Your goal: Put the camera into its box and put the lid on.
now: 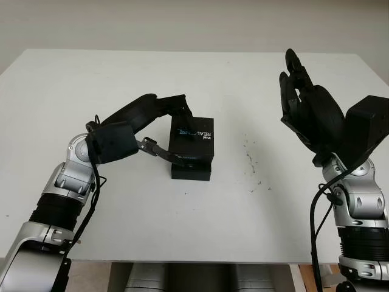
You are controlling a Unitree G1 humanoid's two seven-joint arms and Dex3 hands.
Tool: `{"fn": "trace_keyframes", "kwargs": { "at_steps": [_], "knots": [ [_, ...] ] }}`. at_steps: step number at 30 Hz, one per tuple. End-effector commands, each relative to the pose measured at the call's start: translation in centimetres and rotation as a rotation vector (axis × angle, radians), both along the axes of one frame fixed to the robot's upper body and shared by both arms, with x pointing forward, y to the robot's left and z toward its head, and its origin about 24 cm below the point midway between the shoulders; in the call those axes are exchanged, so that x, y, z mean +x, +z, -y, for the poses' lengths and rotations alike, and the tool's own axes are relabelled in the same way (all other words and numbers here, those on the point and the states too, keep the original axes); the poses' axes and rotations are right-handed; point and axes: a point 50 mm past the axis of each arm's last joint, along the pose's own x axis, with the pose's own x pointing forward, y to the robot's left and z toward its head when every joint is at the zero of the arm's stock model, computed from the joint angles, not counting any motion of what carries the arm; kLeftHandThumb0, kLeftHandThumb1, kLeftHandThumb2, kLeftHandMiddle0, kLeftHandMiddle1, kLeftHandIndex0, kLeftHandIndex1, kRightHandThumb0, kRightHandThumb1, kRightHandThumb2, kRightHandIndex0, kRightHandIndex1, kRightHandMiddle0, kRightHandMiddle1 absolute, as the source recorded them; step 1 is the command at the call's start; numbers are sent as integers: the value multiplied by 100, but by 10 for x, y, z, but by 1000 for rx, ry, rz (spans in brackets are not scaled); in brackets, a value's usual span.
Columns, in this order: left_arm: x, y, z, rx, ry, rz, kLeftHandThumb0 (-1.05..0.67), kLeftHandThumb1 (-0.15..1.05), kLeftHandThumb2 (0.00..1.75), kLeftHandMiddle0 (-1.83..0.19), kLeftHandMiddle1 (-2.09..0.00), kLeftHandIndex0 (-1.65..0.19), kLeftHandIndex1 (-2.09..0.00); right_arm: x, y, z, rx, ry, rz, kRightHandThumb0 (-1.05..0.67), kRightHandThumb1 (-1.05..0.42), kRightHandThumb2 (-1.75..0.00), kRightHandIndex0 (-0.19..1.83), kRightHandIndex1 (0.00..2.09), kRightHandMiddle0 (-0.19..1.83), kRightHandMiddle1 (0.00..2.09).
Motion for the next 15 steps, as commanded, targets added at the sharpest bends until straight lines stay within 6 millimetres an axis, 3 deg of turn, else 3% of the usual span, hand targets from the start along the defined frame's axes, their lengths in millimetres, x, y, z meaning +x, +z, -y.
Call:
{"fn": "trace_keyframes", "kwargs": {
  "at_steps": [1, 15],
  "knots": [
    [0, 2, 3, -11, -7, 18, -15, 100, 5, -37, -157, -27, -148, -3, 5, 3, -13, -7, 20, -76, -105, -74, -19, 0, -19, 0],
    [-2, -6, 5, -15, -13, -6, -14, 101, 6, -36, -158, -25, -147, -1, 6, 0, -54, 3, 18, -78, -105, -73, -19, 0, -19, 0]
  ]
}}
